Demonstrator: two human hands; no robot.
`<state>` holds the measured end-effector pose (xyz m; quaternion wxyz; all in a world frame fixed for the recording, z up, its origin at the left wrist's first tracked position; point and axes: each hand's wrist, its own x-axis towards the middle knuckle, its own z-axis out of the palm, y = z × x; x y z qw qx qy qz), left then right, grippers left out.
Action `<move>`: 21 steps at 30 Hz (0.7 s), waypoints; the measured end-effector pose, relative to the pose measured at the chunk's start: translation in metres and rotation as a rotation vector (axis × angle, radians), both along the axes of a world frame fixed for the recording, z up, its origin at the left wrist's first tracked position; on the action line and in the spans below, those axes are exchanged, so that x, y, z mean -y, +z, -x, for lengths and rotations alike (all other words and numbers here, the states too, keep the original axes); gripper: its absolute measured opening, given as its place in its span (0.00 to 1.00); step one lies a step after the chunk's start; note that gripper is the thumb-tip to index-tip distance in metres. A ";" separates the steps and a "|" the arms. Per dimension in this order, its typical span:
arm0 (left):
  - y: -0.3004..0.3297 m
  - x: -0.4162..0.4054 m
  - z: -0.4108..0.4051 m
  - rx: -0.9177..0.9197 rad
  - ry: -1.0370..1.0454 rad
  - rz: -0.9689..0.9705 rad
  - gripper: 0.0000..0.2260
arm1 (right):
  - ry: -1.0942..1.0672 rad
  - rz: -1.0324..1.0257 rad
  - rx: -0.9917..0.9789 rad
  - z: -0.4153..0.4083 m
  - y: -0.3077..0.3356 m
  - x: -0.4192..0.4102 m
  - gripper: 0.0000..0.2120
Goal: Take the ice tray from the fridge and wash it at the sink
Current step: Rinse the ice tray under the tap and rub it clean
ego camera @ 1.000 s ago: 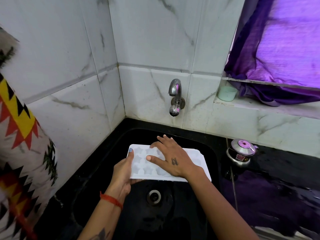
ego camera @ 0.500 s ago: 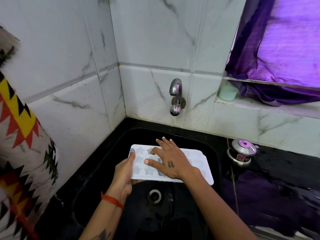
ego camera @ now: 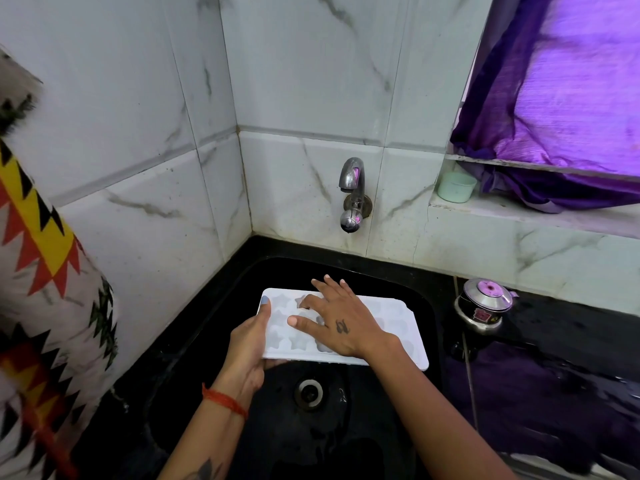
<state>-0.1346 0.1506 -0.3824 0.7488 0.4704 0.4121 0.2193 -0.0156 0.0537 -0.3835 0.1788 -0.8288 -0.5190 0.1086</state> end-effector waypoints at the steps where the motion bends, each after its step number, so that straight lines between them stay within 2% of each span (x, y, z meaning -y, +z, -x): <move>1: 0.000 0.000 0.000 0.000 0.000 0.001 0.15 | 0.000 0.008 0.020 0.000 0.000 0.000 0.26; 7: 0.000 0.001 0.000 0.011 -0.002 -0.003 0.15 | -0.005 0.028 0.120 -0.001 0.000 0.000 0.40; 12: 0.000 0.000 -0.001 0.012 0.000 -0.006 0.15 | -0.012 -0.002 0.016 0.000 0.000 0.000 0.27; 17: -0.001 -0.002 -0.002 -0.010 -0.002 -0.004 0.15 | -0.028 -0.024 -0.098 -0.002 0.002 0.000 0.25; 21: -0.001 -0.002 -0.002 -0.013 -0.009 -0.001 0.16 | -0.019 -0.017 -0.062 -0.004 0.002 0.001 0.24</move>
